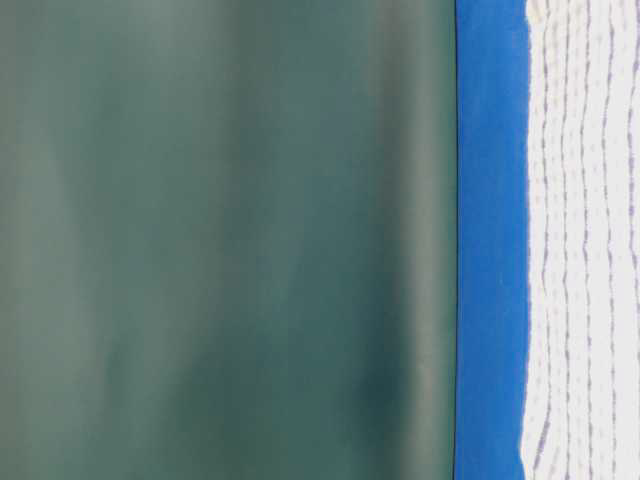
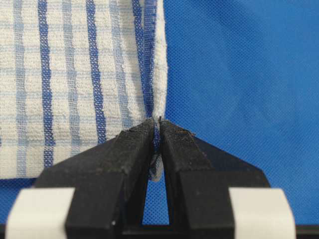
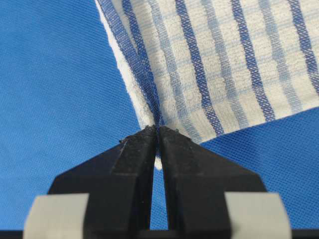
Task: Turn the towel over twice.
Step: 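Swing the held edge over and lay it down at the near side, then open both grippers to release the towel's near corners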
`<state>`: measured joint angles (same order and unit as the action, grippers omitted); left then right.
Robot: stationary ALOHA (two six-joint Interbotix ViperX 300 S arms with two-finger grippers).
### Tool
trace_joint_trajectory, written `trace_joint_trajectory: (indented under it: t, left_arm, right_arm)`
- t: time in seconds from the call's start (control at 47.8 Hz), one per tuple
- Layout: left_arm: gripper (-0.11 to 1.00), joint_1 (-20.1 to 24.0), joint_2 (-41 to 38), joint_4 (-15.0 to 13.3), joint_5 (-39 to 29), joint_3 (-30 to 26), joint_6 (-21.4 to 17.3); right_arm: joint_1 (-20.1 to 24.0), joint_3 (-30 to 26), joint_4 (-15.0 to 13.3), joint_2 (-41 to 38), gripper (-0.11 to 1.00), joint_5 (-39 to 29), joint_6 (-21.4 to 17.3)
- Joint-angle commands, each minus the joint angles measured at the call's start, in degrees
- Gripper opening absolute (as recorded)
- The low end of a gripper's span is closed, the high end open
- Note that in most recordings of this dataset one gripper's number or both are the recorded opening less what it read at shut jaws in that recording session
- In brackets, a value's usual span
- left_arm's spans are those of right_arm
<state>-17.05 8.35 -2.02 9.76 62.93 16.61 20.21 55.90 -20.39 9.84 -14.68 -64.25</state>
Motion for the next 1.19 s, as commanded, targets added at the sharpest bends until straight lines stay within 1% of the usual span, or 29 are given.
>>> trace_joint_trajectory:
  t: [0.0,0.397,0.439,0.481,0.502,0.606,0.669,0.711,0.732,0.795,0.878,0.962,1.066,1.087,1.171]
  left_arm:
    - [0.05,-0.35,0.18,-0.09,0.44,-0.53,0.09]
    - [0.06,-0.35,0.26,-0.09,0.35,-0.88,0.0]
    - [0.08,-0.44,0.26,-0.09,0.26,-1.05,0.09]
    - [0.13,-0.35,0.35,-0.09,0.0,-1.32,0.09]
    - [0.17,-0.35,0.44,-0.09,-0.09,-1.49,0.09]
    - [0.42,-0.35,1.76,0.0,-0.97,-2.02,-0.53]
    - [0.59,-0.35,3.43,0.09,-2.11,-2.64,-0.88]
    - [0.7,-0.26,4.66,0.18,-3.16,-2.99,-1.23]
    - [0.73,-0.18,5.27,0.26,-3.69,-3.25,-1.23]
    - [0.79,0.44,8.17,0.26,-5.71,-3.87,-1.76]
    - [0.77,1.41,11.87,0.26,-7.65,-4.39,-3.08]
    - [0.76,2.81,16.0,0.26,-8.61,-4.57,-5.36]
    - [0.76,5.1,21.88,0.26,-8.61,-4.13,-9.76]
    - [0.76,5.54,23.03,0.26,-8.61,-4.04,-10.55]
    - [0.76,7.65,27.42,0.26,-8.61,-3.69,-13.97]
  right_arm:
    - [0.35,-0.97,0.0,0.35,0.06,0.26,-0.09]
    - [0.35,-1.67,-0.53,0.35,0.06,0.26,-0.09]
    - [0.35,-1.93,-0.44,0.44,0.06,0.18,-0.09]
    - [0.35,-2.29,-0.53,0.53,0.07,-0.09,-0.09]
    - [0.35,-2.55,-0.53,0.7,0.1,-0.35,0.0]
    - [0.35,-3.69,-1.32,1.67,0.41,-2.11,0.62]
    - [0.35,-4.57,-2.29,2.9,0.58,-4.04,0.88]
    - [0.35,-5.27,-3.69,4.39,0.66,-6.06,1.05]
    - [0.35,-5.54,-4.39,5.1,0.68,-7.03,1.23]
    - [0.35,-6.42,-6.86,7.47,0.63,-9.84,1.49]
    - [0.35,-7.38,-10.55,11.25,0.61,-13.45,1.67]
    - [0.35,-7.73,-15.47,15.91,0.62,-16.44,1.67]
    - [0.18,-7.29,-20.92,21.36,0.62,-18.11,1.67]
    - [0.18,-7.03,-22.59,23.03,0.62,-18.46,1.76]
    - [0.09,-5.89,-27.07,27.42,0.61,-18.81,1.76]
